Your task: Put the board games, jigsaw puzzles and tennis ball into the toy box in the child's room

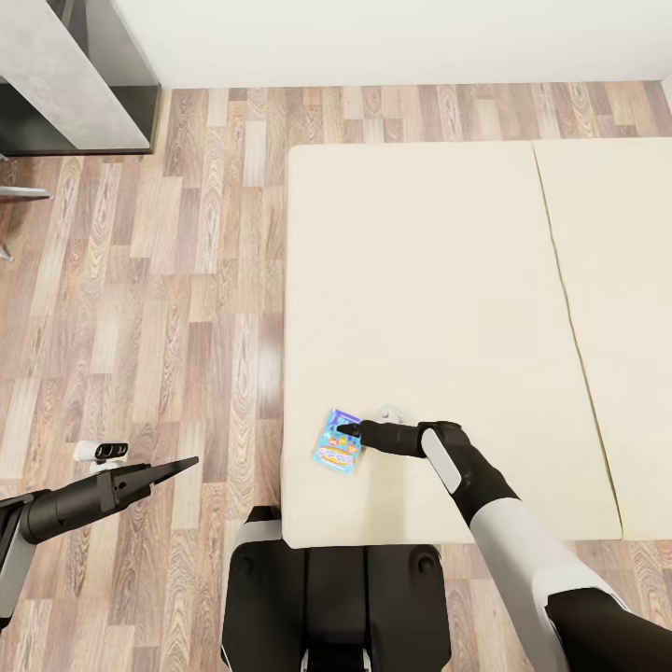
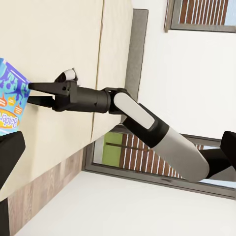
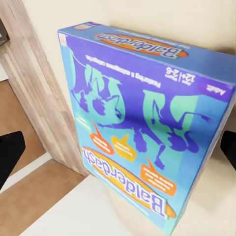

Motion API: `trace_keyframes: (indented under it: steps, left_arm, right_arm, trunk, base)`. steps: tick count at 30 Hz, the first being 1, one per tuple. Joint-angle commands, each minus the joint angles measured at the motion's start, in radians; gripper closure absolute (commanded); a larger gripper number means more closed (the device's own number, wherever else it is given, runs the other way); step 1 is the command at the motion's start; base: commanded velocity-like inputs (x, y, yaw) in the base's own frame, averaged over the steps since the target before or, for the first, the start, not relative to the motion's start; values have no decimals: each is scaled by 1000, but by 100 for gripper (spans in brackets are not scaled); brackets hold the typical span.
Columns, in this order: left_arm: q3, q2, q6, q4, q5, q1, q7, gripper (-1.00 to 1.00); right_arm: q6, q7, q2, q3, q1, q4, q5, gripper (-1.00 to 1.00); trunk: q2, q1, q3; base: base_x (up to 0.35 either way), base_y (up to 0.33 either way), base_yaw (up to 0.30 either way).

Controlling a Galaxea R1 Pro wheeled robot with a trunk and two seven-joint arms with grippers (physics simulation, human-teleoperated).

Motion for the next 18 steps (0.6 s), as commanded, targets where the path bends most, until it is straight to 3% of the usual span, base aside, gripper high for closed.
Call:
trace_keyframes:
  steps: [1,18]
  left_arm:
    - [0,0,11,0,-1,0,-4,-100]
    - [0,0,11,0,1,0,-4,-100]
  right_arm:
    - [4,1,0,0,0,0,-1,-100]
    - [4,-1,0,0,0,3,0,-100]
  trunk:
    - [-2,1,-1]
    - [-2,1,-1]
  base:
    - [0,0,0]
    - [0,33,0]
